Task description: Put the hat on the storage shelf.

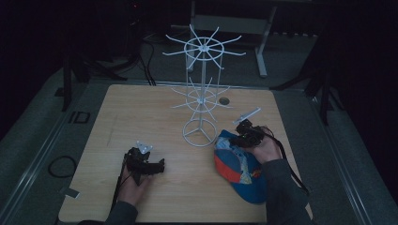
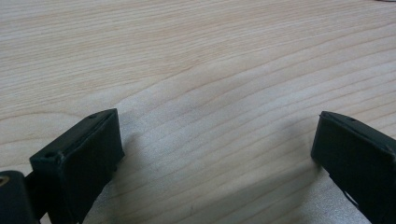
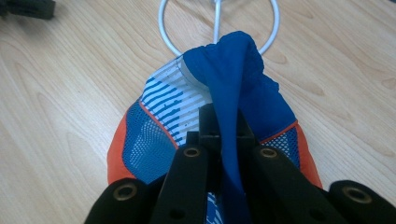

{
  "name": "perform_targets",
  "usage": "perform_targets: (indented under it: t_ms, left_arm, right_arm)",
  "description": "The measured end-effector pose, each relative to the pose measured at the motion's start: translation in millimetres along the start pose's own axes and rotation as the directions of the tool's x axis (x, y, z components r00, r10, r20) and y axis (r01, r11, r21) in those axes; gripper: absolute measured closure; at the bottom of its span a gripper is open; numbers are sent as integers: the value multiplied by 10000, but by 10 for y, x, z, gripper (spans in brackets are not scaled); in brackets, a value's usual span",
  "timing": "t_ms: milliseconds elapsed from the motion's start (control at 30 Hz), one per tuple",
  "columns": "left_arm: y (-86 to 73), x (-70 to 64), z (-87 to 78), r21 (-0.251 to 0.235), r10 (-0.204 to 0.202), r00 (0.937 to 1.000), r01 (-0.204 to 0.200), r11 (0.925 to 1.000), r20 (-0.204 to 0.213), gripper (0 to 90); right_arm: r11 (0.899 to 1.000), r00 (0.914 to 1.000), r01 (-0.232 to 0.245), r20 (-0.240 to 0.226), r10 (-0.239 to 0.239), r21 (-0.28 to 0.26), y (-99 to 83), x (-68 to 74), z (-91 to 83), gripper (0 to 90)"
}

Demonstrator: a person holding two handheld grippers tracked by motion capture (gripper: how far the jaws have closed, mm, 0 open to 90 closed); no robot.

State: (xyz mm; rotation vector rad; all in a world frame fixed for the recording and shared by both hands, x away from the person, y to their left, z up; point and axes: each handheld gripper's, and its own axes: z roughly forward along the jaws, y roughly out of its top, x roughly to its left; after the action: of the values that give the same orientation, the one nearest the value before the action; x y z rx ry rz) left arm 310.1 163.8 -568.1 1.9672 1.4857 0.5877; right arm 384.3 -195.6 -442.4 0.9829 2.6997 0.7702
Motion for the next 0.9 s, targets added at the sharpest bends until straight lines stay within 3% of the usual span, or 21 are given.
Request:
perform_targets:
  t_ms: [900]
  left_arm:
    - [1,2,-3,54,25,10000,-25,10000,18,24]
  right_arm:
    - [9861,10000,-27,-61,17,-1662,-124,69,-487,881]
